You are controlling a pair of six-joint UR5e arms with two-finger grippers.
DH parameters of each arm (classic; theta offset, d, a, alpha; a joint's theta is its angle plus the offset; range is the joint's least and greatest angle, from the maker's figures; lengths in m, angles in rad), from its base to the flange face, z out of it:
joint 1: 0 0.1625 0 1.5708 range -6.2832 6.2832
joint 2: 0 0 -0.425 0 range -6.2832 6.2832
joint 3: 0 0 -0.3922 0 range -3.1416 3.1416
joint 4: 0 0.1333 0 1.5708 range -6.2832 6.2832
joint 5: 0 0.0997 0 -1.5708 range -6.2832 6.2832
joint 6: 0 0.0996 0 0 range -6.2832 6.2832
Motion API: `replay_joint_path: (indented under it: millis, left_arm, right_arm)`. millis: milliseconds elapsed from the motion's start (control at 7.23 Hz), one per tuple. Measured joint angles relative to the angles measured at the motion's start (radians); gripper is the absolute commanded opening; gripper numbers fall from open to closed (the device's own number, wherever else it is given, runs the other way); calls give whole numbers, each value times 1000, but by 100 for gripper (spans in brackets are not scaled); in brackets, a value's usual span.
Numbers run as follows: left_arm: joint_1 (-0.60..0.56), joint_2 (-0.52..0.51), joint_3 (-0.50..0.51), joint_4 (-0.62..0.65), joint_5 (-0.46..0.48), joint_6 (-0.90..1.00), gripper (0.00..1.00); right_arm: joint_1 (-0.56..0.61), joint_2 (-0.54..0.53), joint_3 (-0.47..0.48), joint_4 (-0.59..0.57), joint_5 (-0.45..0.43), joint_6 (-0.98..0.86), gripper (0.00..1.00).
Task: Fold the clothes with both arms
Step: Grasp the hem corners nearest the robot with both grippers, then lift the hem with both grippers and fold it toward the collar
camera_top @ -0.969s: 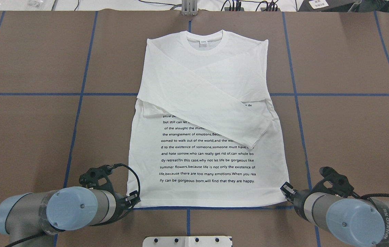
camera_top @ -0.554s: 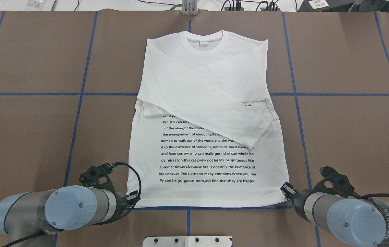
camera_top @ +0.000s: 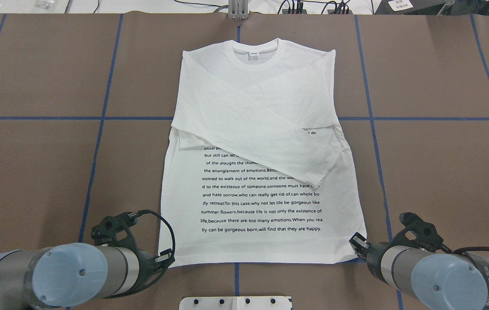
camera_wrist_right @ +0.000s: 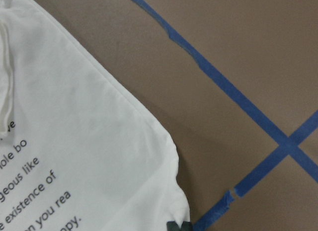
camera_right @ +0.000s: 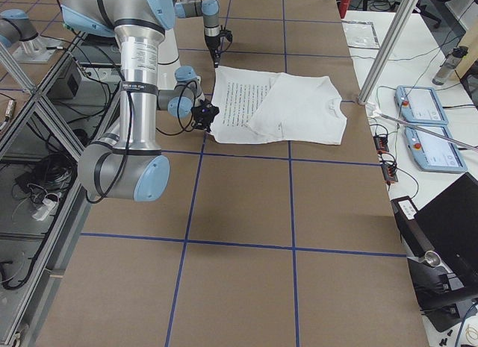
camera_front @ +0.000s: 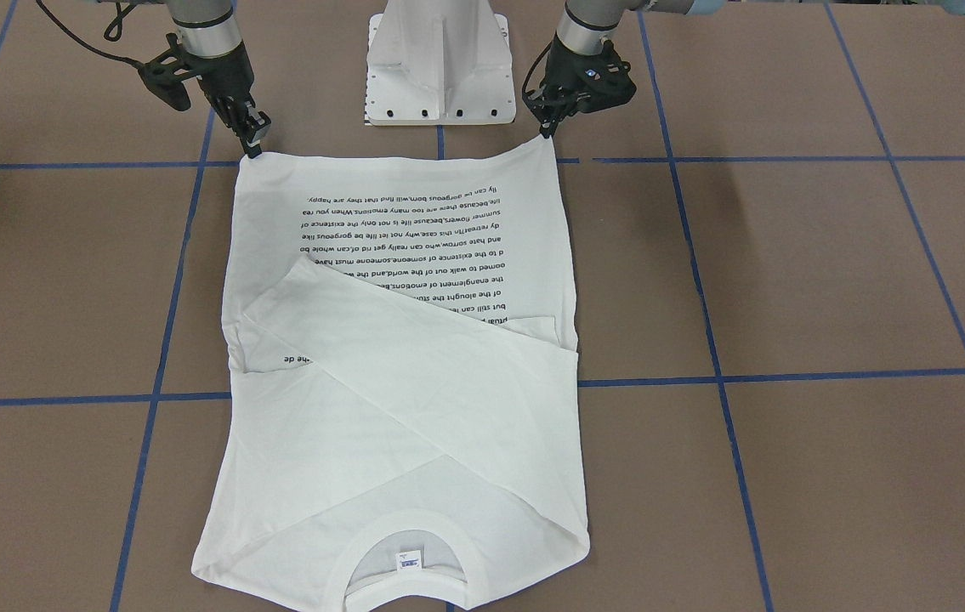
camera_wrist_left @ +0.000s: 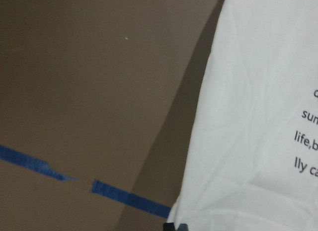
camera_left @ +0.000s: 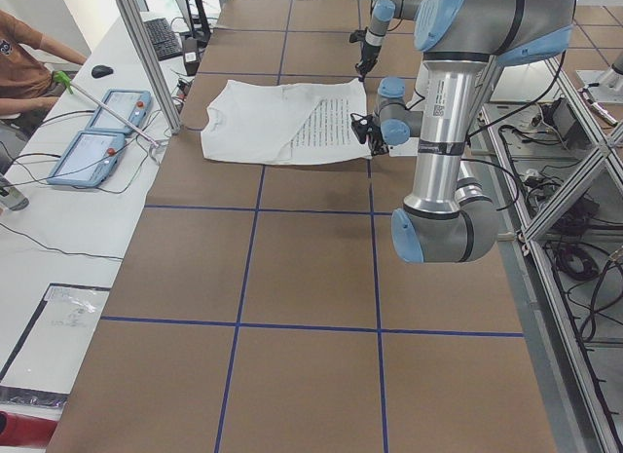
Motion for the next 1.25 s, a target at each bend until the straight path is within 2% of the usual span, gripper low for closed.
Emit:
replay_joint_path:
  millis: [415,692,969,1107,1246]
  left_arm:
    - [89,45,-102,42,17,-104,0]
    - [75,51,-156,46,23,-118,0]
    - [-53,28,-198,50,20,-48,0]
    - [-136,-5,-182,51,20,44,0]
    - [-219,-56,-125,52,20,143,0]
  right_arm:
    - [-62,4,57,1,-2,1,0]
    - [-62,3,120,-12,-3,3,0]
    - [56,29,189,-119,15,-10,0]
    - [153,84,180,-177,61,-76,0]
    - [271,169,120,-215,127,-191,0]
